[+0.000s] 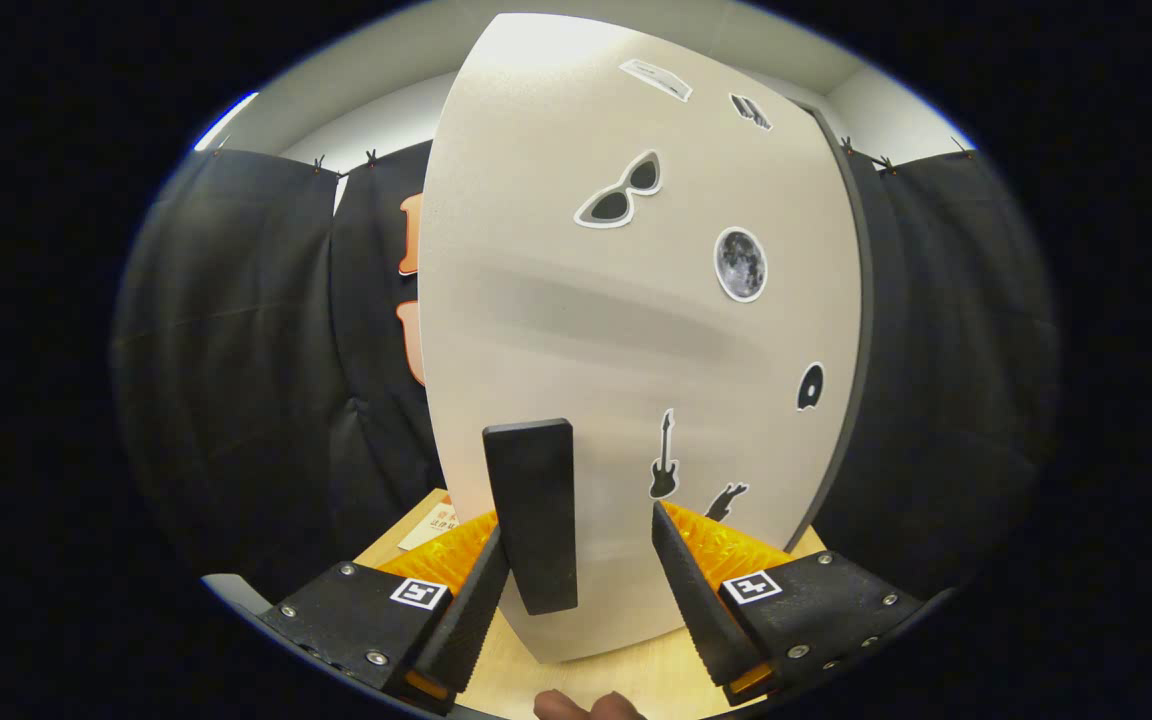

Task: Open the shoe cabinet door, grab the shoes and put them into the shoe cabinet, then close the shoe cabinet door.

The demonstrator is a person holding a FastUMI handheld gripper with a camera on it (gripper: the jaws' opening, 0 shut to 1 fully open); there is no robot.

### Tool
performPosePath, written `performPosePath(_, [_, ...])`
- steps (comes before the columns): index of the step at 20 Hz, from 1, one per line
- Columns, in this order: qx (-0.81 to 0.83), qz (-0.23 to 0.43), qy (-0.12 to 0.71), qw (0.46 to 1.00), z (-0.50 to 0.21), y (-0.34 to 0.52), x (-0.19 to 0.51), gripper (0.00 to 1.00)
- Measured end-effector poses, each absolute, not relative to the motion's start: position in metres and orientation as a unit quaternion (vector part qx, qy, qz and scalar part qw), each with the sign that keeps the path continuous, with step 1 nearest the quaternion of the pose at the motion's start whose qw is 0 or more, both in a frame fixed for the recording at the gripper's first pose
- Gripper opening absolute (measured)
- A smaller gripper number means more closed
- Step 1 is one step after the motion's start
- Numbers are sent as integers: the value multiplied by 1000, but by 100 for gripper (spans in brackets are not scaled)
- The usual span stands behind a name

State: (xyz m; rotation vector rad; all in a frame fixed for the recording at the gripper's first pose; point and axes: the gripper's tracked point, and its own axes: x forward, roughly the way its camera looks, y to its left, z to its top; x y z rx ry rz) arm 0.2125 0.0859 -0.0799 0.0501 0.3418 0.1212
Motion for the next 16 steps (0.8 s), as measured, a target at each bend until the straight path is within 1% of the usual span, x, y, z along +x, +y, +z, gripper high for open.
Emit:
performPosePath(6, [32, 92, 165, 982, -85, 96, 235, 86])
performPosePath(8, [22, 87, 164, 982, -86, 103, 255, 86])
performPosePath(12, [-18, 76, 154, 985, -90, 106, 285, 92])
performPosePath(16, [15, 78, 151, 985, -93, 104, 294, 93])
